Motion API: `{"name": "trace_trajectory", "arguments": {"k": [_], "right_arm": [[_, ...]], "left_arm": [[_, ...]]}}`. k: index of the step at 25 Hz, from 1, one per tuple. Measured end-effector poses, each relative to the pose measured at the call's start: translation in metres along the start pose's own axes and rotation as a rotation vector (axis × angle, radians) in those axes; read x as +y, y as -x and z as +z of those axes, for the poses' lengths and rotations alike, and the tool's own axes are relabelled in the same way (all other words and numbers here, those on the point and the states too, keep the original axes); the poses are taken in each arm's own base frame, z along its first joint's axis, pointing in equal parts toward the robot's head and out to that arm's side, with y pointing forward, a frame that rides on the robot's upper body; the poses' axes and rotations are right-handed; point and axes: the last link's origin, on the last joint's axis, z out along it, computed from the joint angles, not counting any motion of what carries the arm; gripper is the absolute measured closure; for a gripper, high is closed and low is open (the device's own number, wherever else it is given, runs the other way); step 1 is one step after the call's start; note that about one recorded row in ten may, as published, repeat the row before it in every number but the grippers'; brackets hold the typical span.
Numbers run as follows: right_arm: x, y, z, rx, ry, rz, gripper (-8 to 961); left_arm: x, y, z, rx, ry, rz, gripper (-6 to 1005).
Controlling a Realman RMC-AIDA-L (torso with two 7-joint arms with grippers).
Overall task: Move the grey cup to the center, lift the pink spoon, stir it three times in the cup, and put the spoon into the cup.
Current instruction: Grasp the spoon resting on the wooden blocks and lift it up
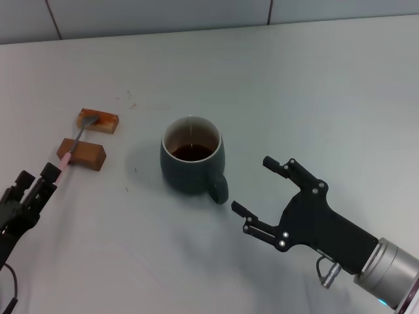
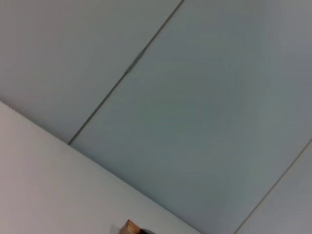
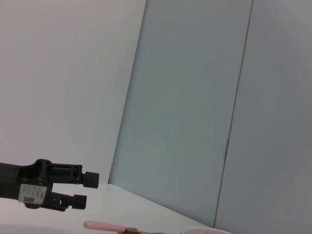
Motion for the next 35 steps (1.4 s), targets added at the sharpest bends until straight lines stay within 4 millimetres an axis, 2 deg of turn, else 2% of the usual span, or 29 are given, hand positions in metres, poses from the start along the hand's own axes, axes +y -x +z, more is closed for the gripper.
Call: {"name": "trace_trajectory", "arguments": {"k": [12, 19, 35], "right_arm": [[0.0, -0.001, 0.002, 0.009, -0.001, 0.006, 118], [-0.001, -0.002, 0.004, 0.016, 0.003, 0.007, 119], [-0.001, -0.002, 0.005, 0.015, 0.004, 0.008, 121]], "left_arm": [[-0.009, -0.004, 0.0, 0.012, -0.048, -0.141, 169], [-0.012, 0.001, 0.006, -0.02, -0.073, -0.212, 173], [-0.013, 0.005, 0.011, -0.044, -0.087, -0.251, 181]]}}
